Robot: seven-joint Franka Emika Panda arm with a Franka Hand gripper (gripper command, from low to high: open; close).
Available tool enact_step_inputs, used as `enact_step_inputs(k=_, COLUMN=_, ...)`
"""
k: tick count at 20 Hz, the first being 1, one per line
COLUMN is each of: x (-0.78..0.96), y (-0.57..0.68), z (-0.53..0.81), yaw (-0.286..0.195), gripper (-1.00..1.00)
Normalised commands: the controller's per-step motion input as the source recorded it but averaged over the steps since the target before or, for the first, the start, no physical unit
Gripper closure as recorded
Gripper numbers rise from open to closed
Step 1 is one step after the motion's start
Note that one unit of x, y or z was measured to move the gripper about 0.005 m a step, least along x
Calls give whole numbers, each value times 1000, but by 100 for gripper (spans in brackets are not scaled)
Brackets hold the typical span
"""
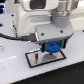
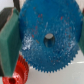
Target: Insert the blue gear onto the right peg, followed by the red gear
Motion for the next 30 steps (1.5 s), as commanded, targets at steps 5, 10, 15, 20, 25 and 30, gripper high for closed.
enact_step_inputs(k=5, x=504, y=54, z=276, yaw=0, gripper=100)
enact_step_inputs(k=10, x=299, y=-4, z=126, yaw=0, gripper=100)
enact_step_inputs(k=15, x=182, y=-98, z=22, yaw=0, gripper=100)
enact_step_inputs(k=20, x=196, y=-79, z=85, yaw=0, gripper=100)
enact_step_inputs(k=25, x=254, y=-76, z=46, yaw=0, gripper=100)
enact_step_inputs(k=30, x=101, y=-109, z=129, yaw=0, gripper=100)
